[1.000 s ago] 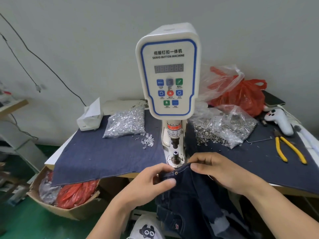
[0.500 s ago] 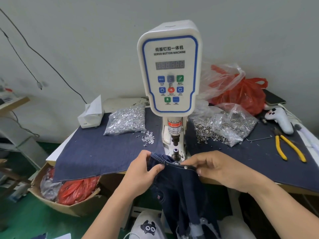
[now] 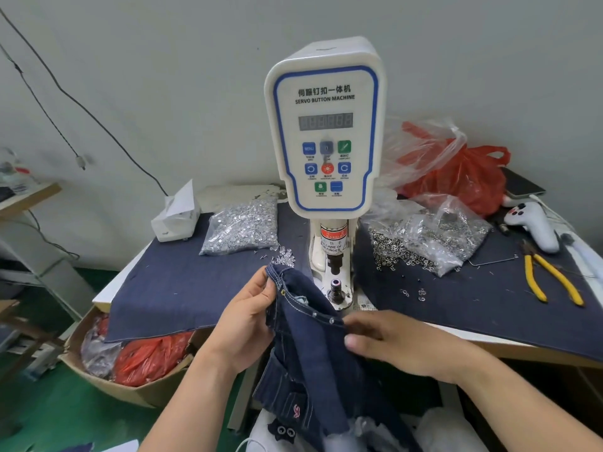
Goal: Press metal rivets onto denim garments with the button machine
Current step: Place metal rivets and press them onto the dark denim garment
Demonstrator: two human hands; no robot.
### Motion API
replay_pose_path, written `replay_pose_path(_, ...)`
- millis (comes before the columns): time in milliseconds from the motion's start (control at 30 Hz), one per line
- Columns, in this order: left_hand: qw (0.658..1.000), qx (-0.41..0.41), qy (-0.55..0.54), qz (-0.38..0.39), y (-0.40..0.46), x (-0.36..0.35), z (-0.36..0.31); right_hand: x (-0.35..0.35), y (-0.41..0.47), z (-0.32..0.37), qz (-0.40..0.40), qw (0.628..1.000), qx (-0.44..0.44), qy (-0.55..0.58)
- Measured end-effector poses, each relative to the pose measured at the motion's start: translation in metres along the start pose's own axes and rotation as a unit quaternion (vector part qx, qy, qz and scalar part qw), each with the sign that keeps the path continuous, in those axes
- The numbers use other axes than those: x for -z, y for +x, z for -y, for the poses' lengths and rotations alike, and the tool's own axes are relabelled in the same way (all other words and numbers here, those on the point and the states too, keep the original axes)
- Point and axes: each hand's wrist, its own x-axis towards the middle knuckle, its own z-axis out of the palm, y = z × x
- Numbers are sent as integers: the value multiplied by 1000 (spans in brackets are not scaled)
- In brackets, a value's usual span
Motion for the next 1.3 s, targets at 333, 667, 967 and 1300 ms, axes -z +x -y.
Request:
replay_pose_path(333, 983, -25, 171, -55, -4, 14, -6, 25, -10, -2, -132, 981, 35, 139)
replay_pose_path(667, 960, -9, 275, -56, 4, 1, 2, 38, -10, -11, -187, 966, -44, 173)
replay_pose_path(967, 875, -98, 465, -86, 17, 0, 24, 55, 17, -30, -345, 911, -83, -210)
replay_pose_path(1300, 968, 39, 244, -29, 9, 13, 22, 78, 42, -51, -336, 822, -145, -436)
